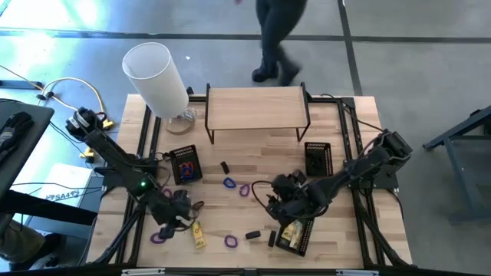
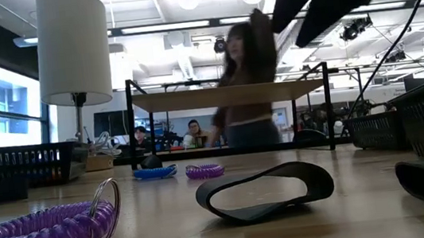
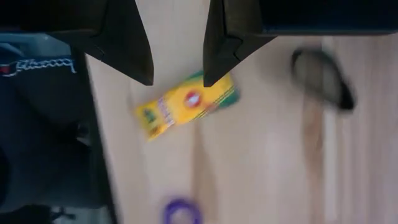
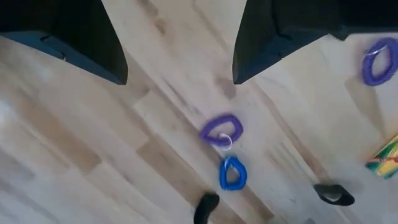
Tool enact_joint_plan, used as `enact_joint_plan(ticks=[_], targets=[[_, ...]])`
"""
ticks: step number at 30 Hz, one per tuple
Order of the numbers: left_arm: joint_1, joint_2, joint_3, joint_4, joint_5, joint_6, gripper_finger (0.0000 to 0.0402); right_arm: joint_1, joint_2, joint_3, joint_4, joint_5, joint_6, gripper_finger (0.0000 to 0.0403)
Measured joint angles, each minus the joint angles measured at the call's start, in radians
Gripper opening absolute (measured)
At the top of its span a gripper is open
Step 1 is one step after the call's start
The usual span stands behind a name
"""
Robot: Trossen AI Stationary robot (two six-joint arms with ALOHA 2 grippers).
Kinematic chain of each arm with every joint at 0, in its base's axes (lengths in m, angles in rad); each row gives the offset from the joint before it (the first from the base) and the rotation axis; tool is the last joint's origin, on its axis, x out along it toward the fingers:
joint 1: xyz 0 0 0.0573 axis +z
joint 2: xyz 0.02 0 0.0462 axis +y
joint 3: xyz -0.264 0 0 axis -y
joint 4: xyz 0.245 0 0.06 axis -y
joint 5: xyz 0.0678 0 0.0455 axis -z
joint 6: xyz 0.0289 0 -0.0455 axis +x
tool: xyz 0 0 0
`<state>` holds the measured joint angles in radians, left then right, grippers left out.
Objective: Pick & Place Office Desk Supplies
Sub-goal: Put the purple spiral keychain into the top left bin
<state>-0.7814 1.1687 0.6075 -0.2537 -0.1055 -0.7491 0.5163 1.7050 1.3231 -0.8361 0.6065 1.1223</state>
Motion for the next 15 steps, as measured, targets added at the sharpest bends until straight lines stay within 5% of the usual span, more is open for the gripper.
enact_joint_plan(ticks=[10, 15], targets=[[0.119, 0.000, 0.000, -0.340, 0.353, -0.441, 0.0134, -0.002, 0.000, 0.000, 0.079, 0.058, -0.177, 0.0278], [0.166, 0.000, 0.000, -0.465, 0.409, -0.573, 0.0134, -0.011, 0.000, 0.000, 0.131, 0.081, -0.297, 0.0278]])
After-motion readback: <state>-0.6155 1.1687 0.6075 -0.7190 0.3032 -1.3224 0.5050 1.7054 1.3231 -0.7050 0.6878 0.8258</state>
